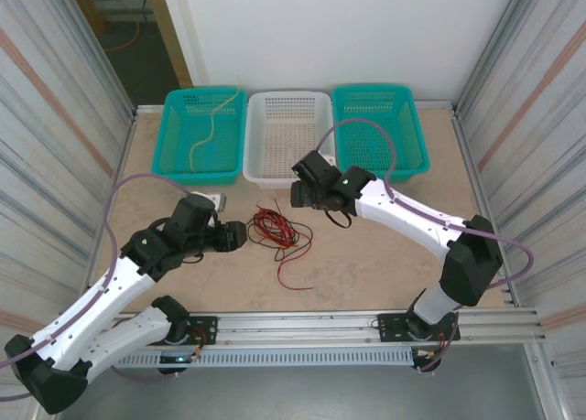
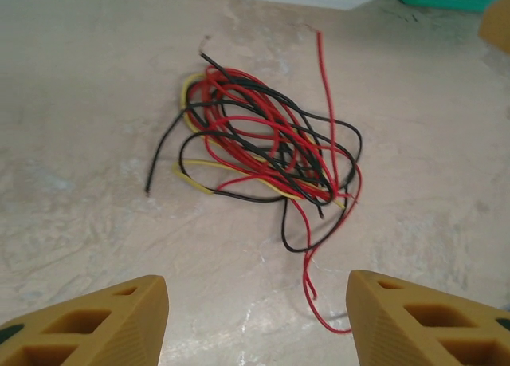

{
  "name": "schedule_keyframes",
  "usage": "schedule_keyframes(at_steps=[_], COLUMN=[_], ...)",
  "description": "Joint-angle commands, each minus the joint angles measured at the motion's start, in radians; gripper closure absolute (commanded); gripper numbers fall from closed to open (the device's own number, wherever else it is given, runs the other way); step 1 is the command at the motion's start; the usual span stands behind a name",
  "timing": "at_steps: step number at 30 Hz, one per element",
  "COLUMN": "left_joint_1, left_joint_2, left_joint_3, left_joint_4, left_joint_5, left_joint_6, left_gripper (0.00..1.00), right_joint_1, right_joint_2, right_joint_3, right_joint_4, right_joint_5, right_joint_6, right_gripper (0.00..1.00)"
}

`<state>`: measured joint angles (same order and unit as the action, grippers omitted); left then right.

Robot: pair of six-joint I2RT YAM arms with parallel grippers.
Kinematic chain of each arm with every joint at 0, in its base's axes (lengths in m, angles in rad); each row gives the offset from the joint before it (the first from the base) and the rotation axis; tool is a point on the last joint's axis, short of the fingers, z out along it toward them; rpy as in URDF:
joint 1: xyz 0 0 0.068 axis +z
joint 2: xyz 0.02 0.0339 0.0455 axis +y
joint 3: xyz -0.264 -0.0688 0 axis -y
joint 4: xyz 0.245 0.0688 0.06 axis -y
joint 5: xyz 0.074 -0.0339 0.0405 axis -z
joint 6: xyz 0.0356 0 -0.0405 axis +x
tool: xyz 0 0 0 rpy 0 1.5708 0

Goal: Untangle the cables

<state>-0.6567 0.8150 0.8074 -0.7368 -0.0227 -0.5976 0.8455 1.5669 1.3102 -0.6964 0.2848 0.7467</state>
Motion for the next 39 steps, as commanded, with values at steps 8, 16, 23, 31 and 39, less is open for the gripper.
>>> schedule_keyframes(at_steps=[8,16,23,31,39], left_joint_1=[0.064,0.076,0.086,0.099,0.139], left_joint_2=[0.06,0.06,0.107,0.113,0.207], left_joint_3=[0.085,0.011,-0.035,-0.138,-0.243], left_joint_4=[0.073,0.158,0.215,0.292,0.405], left_joint_5=[-0.102,-0.033,0.049,0.07,0.131], left_joint_6=[0.012,0.006,-0.023,-0.075,-0.148], left_gripper=[0.38,0.39,0.44,0.47,0.54], right_joint_1=[-0.02,0.007,0.046,0.07,0.069], right_joint_2=[-0.084,-0.154,-0.067,0.067,0.138], right_joint_3=[-0.188,-0.304,-0.315,-0.18,-0.125], right_joint_4=[0.153,0.25,0.266,0.3,0.252], right_joint_5=[-0.183,-0.246,-0.302,-0.367,-0.322], right_joint_6=[-0.133,-0.101,-0.034,-0.051,-0.073], right_gripper=[0.3,0.32,0.45,0.54,0.59])
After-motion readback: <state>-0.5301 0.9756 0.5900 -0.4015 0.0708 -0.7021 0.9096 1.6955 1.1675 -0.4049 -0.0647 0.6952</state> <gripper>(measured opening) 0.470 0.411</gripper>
